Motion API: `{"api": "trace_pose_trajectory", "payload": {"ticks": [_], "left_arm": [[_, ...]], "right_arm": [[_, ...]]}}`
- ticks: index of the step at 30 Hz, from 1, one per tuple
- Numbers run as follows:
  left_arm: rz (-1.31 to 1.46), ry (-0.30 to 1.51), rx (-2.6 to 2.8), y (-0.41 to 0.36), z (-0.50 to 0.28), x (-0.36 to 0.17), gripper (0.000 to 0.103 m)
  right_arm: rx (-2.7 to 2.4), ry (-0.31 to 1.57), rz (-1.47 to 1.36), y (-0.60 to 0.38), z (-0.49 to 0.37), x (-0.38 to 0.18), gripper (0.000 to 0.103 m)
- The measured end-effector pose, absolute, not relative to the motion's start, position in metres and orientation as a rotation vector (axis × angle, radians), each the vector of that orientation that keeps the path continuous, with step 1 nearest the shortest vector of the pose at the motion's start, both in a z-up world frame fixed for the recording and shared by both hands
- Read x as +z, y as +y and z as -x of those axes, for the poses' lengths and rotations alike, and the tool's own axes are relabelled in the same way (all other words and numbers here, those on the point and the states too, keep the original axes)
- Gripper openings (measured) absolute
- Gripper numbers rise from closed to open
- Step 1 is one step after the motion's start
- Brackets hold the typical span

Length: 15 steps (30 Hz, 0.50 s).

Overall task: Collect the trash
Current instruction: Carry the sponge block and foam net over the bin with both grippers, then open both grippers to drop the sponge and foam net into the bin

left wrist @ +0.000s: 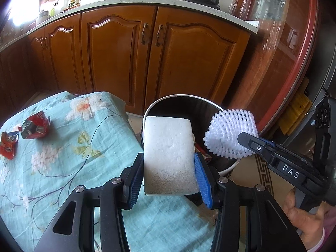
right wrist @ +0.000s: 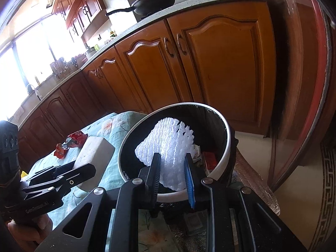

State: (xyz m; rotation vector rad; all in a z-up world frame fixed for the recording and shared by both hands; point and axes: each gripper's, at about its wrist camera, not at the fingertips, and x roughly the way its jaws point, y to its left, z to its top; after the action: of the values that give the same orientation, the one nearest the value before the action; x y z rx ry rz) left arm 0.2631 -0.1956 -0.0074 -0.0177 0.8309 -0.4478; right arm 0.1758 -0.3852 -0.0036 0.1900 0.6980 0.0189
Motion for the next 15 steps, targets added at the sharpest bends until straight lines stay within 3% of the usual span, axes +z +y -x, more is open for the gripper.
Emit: {"api": "trace_pose_trajectory", "payload": {"ticks": [10,15], "left_arm": [[-0.026,0.850,-0.452,-0.226,-0.293,-0.019,0.046],[-0.025,0.867,-0.453,-0.233,-0.305,-0.023,0.048]], "right_arm": [[-0.004,0.739,-0.133,-0.399,-0.197,-0.005,0.023],[-0.009,0.755,-0.125,-0.404,-0.206,-0.006,0.028]]}}
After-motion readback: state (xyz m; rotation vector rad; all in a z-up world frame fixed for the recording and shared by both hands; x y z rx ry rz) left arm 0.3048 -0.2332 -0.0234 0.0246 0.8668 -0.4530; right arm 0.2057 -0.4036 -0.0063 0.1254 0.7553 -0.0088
